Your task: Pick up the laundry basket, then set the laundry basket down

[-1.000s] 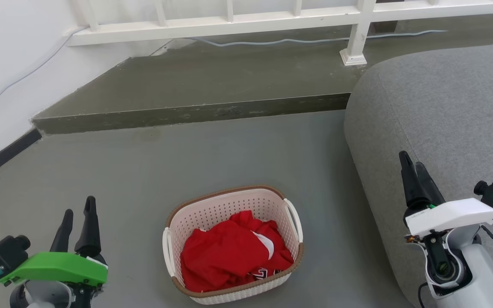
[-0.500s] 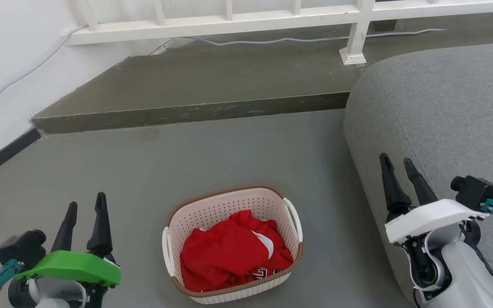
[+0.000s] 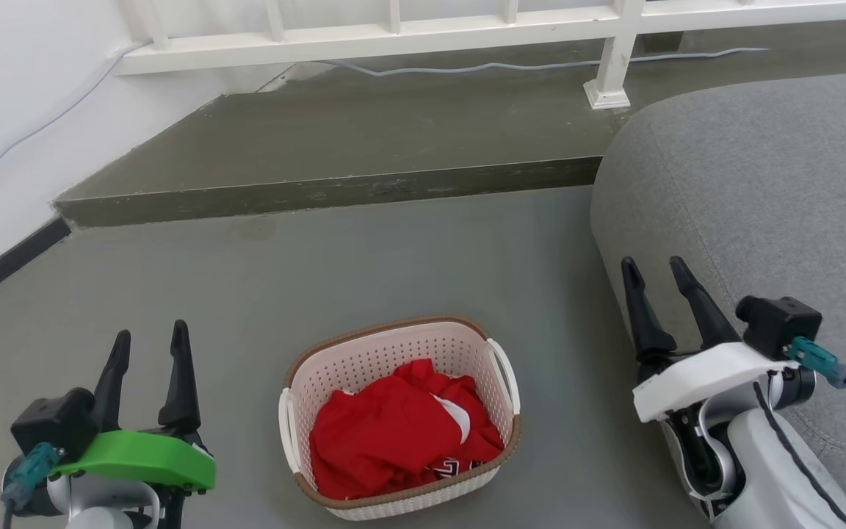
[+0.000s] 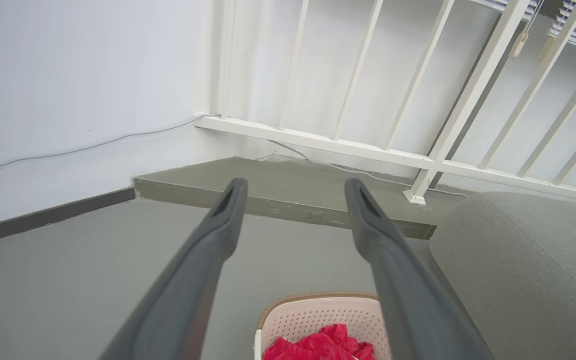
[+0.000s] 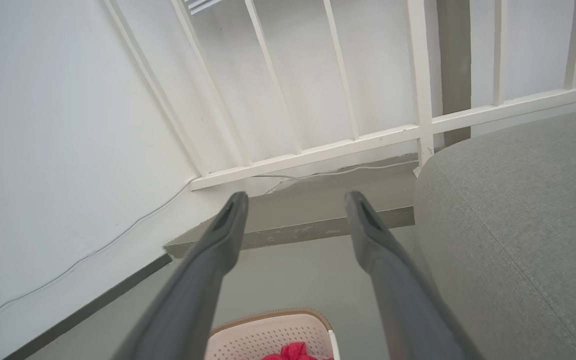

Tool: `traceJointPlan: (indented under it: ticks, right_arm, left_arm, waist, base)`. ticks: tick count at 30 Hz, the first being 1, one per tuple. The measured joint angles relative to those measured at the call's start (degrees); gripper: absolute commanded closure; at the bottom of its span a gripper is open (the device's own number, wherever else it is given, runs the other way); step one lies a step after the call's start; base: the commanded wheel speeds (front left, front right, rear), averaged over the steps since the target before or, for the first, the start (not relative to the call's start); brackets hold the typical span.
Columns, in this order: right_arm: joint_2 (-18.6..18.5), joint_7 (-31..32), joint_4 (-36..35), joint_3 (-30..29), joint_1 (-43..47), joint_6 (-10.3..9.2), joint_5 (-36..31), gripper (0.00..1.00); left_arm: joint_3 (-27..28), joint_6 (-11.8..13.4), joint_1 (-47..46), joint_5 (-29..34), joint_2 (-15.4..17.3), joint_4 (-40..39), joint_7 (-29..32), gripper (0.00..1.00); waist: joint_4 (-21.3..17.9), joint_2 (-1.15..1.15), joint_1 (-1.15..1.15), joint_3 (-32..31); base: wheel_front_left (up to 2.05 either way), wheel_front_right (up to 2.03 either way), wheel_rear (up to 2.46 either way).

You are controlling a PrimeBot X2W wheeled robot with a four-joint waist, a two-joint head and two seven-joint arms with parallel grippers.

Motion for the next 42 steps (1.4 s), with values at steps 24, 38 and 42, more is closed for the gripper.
traceJointPlan:
  ticks: [24,38,42]
  right_arm:
    - [0.65,-2.31,0.30,1.04,-1.27,0.16,-8.94,0.00]
    - [1.02,-2.31,1.23,0.36,-1.27,0.96,-9.35,0.00]
    - [1.19,-2.31,1.21,0.34,-1.27,1.18,-9.38,0.00]
  left_arm:
    - [0.49,-0.80,-0.54,8.55,-0.87,-1.07,-2.15,0.00]
    - [1.18,-1.78,-0.53,8.91,-1.51,-0.70,-2.15,0.00]
    - [1.33,-1.80,-0.53,8.91,-1.62,-0.76,-2.15,0.00]
  waist:
    - [0.11,0.00,0.00,-0.03]
    - [-0.10,0.00,0.00,0.00]
    - [-0.22,0.00,0.00,0.59]
  base:
    - [0.00,0.00,0.00]
    - [0.00,0.00,0.00]
    - [0.00,0.00,0.00]
